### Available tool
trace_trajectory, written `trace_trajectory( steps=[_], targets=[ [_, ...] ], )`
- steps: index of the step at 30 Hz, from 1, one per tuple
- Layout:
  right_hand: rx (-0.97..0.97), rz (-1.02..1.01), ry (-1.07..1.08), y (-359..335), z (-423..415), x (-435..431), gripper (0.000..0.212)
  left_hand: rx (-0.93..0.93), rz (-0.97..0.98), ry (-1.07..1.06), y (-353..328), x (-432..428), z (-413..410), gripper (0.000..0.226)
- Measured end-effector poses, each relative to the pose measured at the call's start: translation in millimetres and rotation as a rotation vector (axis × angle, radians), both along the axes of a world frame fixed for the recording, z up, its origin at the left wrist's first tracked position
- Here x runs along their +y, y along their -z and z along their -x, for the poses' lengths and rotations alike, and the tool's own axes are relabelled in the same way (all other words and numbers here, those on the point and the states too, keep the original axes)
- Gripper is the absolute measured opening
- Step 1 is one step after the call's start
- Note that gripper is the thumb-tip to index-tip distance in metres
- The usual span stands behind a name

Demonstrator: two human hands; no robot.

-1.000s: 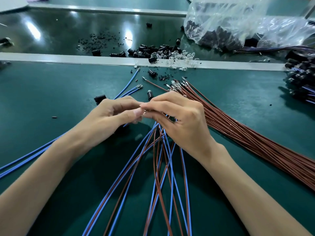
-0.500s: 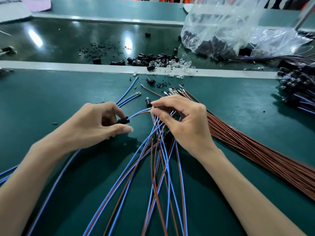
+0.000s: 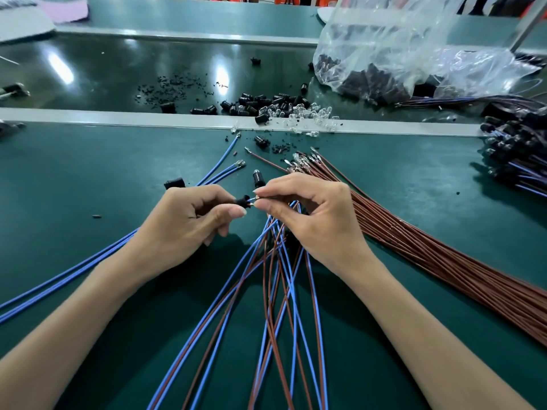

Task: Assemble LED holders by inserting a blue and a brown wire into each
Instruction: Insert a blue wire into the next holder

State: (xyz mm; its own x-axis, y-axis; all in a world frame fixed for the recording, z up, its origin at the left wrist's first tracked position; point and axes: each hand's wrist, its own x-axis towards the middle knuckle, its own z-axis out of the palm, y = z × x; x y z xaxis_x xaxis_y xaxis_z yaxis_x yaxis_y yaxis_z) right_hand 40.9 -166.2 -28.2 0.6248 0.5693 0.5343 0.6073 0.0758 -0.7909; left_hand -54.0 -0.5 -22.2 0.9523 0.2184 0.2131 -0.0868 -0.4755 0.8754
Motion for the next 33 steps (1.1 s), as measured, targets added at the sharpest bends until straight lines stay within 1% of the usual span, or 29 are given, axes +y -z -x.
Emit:
trace_trajectory(
  steps=[2, 5, 7, 9, 11, 15, 18, 19, 22, 25, 27, 33],
  targets=[
    [0.028, -0.01, 0.0, 1, 0, 0, 0.014, -0.003, 0.015, 0.005, -2, -1, 0, 0.024],
    [0.008, -0.037, 0.024, 1, 0, 2, 0.015, 0.082, 0.065, 0.067, -5, 5, 1, 0.027],
    [-0.008, -0.043, 0.035, 1, -2, 1, 0.015, 0.114, 0.065, 0.091, -6, 8, 1, 0.028],
    [-0.034, -0.032, 0.028, 0, -4, -1, 0.016, 0.085, 0.046, 0.076, -5, 7, 2, 0.027],
    [-0.074, -0.021, 0.03, -1, -5, -3, 0.017, 0.047, 0.027, 0.056, -4, 4, 2, 0.032],
    [-0.135, -0.017, 0.037, -4, -4, -4, 0.018, 0.035, 0.025, 0.066, -6, 3, 3, 0.028],
    [-0.171, -0.004, 0.012, -3, 0, -2, 0.018, 0.079, 0.044, 0.116, -6, 3, 4, 0.043],
    [-0.18, 0.004, 0.007, -3, 2, -1, 0.018, 0.091, 0.034, 0.126, -6, 2, 4, 0.044],
    [-0.167, -0.012, -0.005, -4, 3, 0, 0.018, 0.109, 0.028, 0.135, -8, 2, 4, 0.044],
    [-0.141, -0.03, 0.0, -6, 2, -1, 0.019, 0.123, 0.113, 0.196, -11, 3, 5, 0.041],
    [-0.121, -0.034, -0.01, -6, 2, -1, 0.019, 0.127, 0.123, 0.234, -11, 3, 6, 0.037],
    [-0.08, -0.017, -0.075, -7, 4, -1, 0.018, 0.183, 0.146, 0.268, -8, -3, 5, 0.04]
  ],
)
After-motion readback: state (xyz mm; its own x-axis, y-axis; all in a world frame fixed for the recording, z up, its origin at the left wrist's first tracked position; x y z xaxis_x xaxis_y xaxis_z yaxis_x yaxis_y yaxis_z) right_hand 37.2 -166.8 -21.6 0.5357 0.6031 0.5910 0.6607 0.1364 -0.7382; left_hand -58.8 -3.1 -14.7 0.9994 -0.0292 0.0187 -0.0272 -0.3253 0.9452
